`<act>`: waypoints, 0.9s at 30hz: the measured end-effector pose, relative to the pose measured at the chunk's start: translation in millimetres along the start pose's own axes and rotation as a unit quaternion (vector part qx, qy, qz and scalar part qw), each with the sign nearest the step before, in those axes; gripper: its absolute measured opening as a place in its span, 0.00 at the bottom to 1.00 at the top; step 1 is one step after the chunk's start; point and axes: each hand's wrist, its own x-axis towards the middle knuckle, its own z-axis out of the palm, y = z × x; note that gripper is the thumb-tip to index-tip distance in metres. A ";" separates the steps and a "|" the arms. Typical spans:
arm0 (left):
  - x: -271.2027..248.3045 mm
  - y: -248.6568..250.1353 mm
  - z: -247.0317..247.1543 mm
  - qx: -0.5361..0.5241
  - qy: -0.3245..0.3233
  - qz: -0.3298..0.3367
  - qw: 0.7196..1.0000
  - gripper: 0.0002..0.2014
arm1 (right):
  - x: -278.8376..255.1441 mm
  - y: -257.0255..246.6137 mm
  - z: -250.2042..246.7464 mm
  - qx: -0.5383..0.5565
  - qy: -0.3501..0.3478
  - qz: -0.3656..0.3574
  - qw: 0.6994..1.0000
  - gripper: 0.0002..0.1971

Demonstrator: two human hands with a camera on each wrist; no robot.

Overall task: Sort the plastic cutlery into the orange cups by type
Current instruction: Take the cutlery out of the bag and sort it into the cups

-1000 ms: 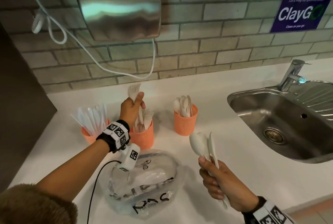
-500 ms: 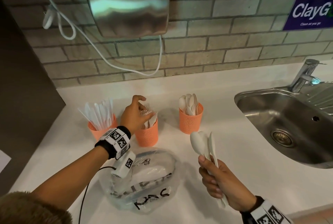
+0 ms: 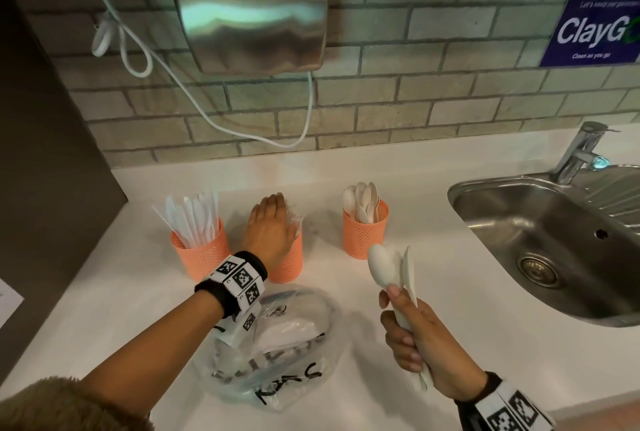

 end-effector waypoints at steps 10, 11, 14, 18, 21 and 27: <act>-0.8 5.7 -9.0 -0.022 -0.072 -0.048 0.996 0.38 | -0.9 -5.7 0.3 0.027 -0.015 -0.026 0.999 0.37; 0.1 4.7 -10.6 -0.034 -0.082 -0.056 0.995 0.39 | -1.1 -6.6 0.3 0.021 -0.013 -0.025 0.999 0.35; 1.0 3.2 -17.6 -0.103 -0.087 -0.071 0.988 0.39 | -2.3 -9.9 1.8 -0.003 -0.006 -0.029 1.000 0.27; -6.1 8.3 -47.6 -0.271 -0.002 -0.061 0.961 0.33 | -2.5 -12.4 0.8 -0.051 0.027 -0.058 0.997 0.20; -19.2 9.8 -78.2 -0.403 0.099 -0.014 0.910 0.28 | 3.5 -15.6 -1.8 -0.064 0.048 -0.058 0.995 0.15; -71.2 0.6 -166.0 -0.565 0.267 0.123 0.771 0.14 | 26.4 -30.9 -9.1 0.016 0.049 -0.058 0.997 0.07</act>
